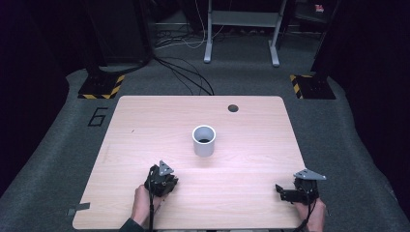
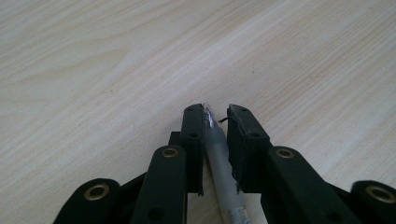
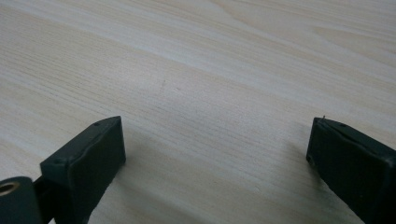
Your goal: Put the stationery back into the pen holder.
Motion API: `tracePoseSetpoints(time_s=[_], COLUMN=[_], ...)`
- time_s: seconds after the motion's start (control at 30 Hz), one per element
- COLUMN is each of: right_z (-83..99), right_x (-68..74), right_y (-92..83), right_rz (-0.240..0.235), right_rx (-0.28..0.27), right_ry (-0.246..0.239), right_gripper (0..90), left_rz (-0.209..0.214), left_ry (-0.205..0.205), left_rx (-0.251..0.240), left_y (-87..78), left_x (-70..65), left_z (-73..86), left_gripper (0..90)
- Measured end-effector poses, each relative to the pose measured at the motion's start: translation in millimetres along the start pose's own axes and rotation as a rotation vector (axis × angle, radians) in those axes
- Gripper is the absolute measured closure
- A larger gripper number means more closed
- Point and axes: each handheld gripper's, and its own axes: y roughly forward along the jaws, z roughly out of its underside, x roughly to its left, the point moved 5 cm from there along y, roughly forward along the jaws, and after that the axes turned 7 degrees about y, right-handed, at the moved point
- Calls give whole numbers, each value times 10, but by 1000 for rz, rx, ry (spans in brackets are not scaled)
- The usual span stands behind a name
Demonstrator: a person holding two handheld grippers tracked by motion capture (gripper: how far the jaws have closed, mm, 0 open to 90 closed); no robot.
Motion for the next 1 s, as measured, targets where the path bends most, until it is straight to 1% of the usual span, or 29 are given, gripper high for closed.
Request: tracePoseSetpoints(time_s=[0.03,0.1,0.13,0.27,0.3,0.37,0.43,0.47,0.53,0.57,0.6,0.63,0.7,0.73,0.77,0.83,0.93,0.97,1.0], right_z=[0,0,0,1,1,0,1,0,0,2,1,2,0,3,3,3,3,3,2], right_x=[0,0,0,0,0,0,0,0,0,5,4,6,0,5,5,5,4,5,5], right_y=[0,0,0,-1,0,0,-1,0,0,-1,-1,-1,-1,-3,-3,-3,-3,-3,-1], right_rz=[0,0,0,0,0,0,0,0,0,0,0,0,0,1,1,1,1,1,2], right_rx=[0,0,0,1,0,0,1,0,0,2,1,2,0,2,2,2,2,2,-1], right_ry=[0,0,0,1,0,-1,1,0,0,8,6,8,1,11,11,10,10,11,11], right_gripper=[41,41,41,41,41,41,41,42,41,41,42,41,44,44,44,44,44,44,44], left_rz=[-3,-2,-8,0,-12,-9,9,8,25,27,24,29,41,36,34,24,15,22,20], left_ry=[-15,5,7,2,1,-1,2,-2,-1,-5,5,-12,-15,-21,-23,-39,-42,-47,-52], left_rx=[-17,6,4,10,-1,5,12,-5,-13,-12,-13,-36,-78,-105,-122,-176,-222,-230,-249], left_y=[16,5,7,3,13,12,2,12,8,4,0,-2,-43,-72,-108,-176,-287,-326,-361], left_x=[-6,-2,-3,-4,-10,-11,1,3,25,38,56,61,76,84,94,110,148,161,178], left_z=[-9,-10,-10,-10,-14,-16,-14,-13,-6,-1,7,7,-5,-19,-32,-70,-118,-131,-147], left_gripper=[770,770,770,782,786,795,800,804,806,807,808,808,808,808,808,808,809,809,809])
